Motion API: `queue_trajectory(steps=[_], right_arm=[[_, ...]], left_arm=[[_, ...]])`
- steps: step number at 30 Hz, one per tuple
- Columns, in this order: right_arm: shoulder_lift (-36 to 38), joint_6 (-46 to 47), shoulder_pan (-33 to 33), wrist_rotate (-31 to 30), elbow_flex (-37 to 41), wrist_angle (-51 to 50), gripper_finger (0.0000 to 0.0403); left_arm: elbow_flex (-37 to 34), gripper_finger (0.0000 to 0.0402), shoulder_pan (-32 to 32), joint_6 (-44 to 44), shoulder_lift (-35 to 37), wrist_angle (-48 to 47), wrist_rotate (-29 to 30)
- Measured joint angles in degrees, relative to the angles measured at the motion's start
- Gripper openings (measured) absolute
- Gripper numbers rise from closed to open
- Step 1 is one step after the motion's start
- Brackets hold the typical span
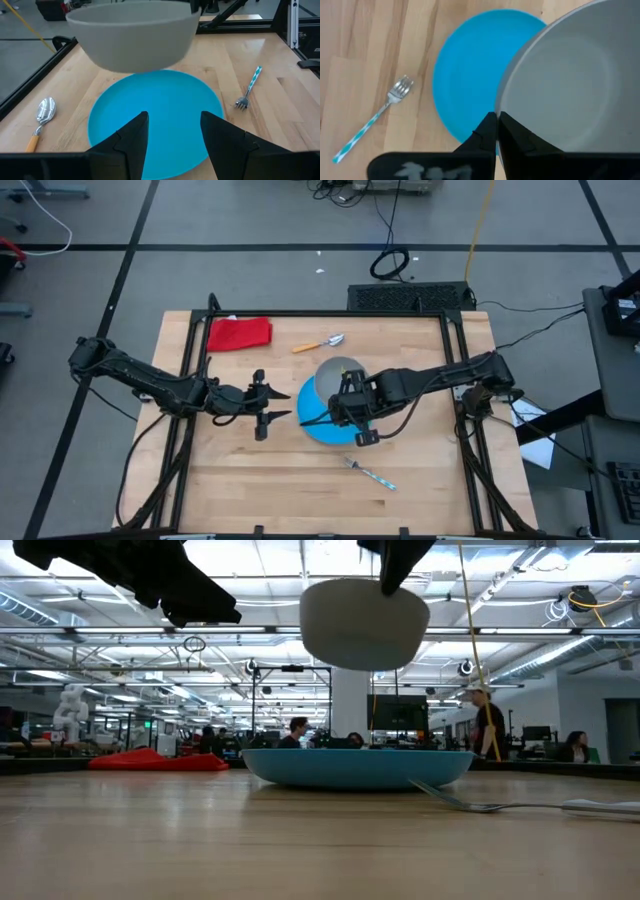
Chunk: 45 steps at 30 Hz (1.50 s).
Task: Set table place
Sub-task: Put the gray bowl on top of the blue plate
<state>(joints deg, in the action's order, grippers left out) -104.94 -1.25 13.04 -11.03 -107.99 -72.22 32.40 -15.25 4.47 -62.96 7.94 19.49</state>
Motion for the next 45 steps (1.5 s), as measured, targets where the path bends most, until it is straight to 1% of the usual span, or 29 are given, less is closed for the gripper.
queue_trajectory(steps=[3, 10, 15, 26, 45], right_arm=[[0.0, 0.0, -0.7, 2.1, 2.5, 2.6, 0.0000], [0.0, 0.9, -2.2, 2.5, 8.2, 7.1, 0.0000], [0.0, 1.0, -2.6, 5.3, 11.8, 13.4, 0.0000], [0.0, 3.2, -2.6, 5.4, 17.4, 21.4, 0.0000], [0.0, 4.0, -2.6, 5.4, 23.2, 27.7, 0.0000]], left_arm=[[0.0, 0.0186, 0.0, 0.0, 0.0, 0.0, 0.0], [0.0, 0.0186, 0.0, -0.1, 0.0, 0.0, 0.0], [0.0, 0.0186, 0.0, -0.3, 0.0, 0.0, 0.0], [0.0, 0.0186, 0.0, -0.3, 0.0, 0.0, 0.0], [0.0, 0.0186, 0.0, -0.2, 0.0, 0.1, 0.0]])
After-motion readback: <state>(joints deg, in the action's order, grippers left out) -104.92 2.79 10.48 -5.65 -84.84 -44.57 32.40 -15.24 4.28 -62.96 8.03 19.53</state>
